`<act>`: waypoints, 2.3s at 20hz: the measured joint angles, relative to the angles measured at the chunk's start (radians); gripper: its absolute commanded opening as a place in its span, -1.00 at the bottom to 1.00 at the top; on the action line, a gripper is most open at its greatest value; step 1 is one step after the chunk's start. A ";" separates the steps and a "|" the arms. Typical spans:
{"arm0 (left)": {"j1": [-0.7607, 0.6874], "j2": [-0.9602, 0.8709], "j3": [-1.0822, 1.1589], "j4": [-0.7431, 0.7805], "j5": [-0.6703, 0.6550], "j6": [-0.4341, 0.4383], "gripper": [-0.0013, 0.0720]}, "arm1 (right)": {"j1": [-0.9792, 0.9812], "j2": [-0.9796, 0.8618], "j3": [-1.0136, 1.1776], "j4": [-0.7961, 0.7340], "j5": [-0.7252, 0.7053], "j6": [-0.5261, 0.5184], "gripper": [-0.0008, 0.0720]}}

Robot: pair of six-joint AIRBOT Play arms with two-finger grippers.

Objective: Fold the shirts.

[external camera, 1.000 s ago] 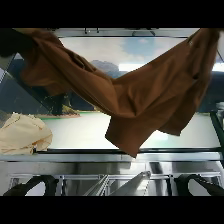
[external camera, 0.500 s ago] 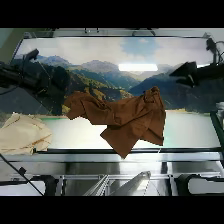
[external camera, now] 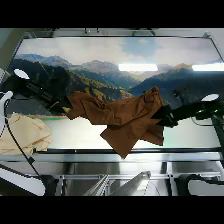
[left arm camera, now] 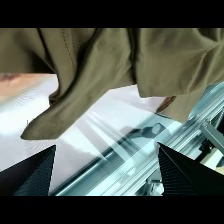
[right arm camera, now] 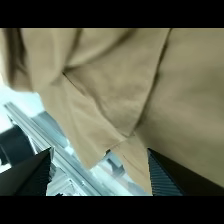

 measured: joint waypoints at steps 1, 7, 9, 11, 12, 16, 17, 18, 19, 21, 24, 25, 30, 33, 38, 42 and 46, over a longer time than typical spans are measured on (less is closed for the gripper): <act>-0.009 -0.014 0.000 0.001 -0.001 0.000 0.99 | 0.032 -0.002 -0.032 0.016 -0.035 -0.010 0.72; -0.029 -0.075 0.000 0.008 0.020 -0.003 0.59 | 0.169 -0.045 -0.103 0.142 -0.195 -0.069 -0.78; -0.030 -0.090 0.000 0.008 0.031 -0.002 -0.21 | 0.182 -0.047 -0.105 0.180 -0.212 -0.093 -0.93; -0.031 -0.097 0.000 -0.001 0.046 0.010 -0.92 | 0.188 -0.042 -0.099 0.203 -0.213 -0.107 -0.93; -0.031 -0.098 0.000 -0.017 0.047 0.021 -0.92 | 0.189 -0.034 -0.096 0.213 -0.208 -0.113 -0.93; -0.013 -0.042 0.000 -0.205 0.023 0.085 -0.92 | 0.151 0.072 -0.058 0.269 -0.114 -0.122 -0.93; -0.004 -0.004 0.004 -0.269 0.014 0.105 -0.92 | 0.126 0.116 -0.030 0.291 -0.080 -0.125 -0.93; 0.006 0.040 0.014 -0.333 0.009 0.121 -0.92 | 0.091 0.174 0.013 0.327 -0.040 -0.125 -0.93; 0.018 0.100 0.033 -0.407 -0.002 0.141 -0.92 | 0.051 0.235 0.069 0.372 -0.008 -0.125 -0.93; 0.043 0.245 0.094 -0.553 -0.027 0.184 -0.92 | -0.037 0.360 0.208 0.465 0.050 -0.125 -0.93; 0.101 0.504 0.241 -0.706 -0.019 0.227 -0.91 | -0.177 0.527 0.453 0.556 0.089 -0.105 -0.93; 0.130 0.586 0.293 -0.728 -0.003 0.235 -0.91 | -0.229 0.576 0.538 0.572 0.090 -0.100 -0.93; 0.422 0.900 0.517 -0.792 0.112 0.247 -0.91 | -0.447 0.715 0.848 0.606 -0.001 -0.056 -0.93; 0.517 0.914 0.551 -0.824 0.134 0.230 -0.91 | -0.486 0.706 0.923 0.608 -0.062 -0.049 -0.93; 0.356 0.724 0.428 -0.794 0.167 0.251 -0.91 | -0.324 0.489 0.956 0.458 -0.103 -0.055 -0.93; 0.146 0.428 0.379 -0.608 0.238 0.263 -0.88 | -0.122 0.199 0.960 0.224 -0.164 -0.056 -0.93; 0.045 0.048 0.503 -0.465 0.242 0.171 -0.05 | -0.041 -0.094 0.962 0.143 -0.270 -0.042 0.23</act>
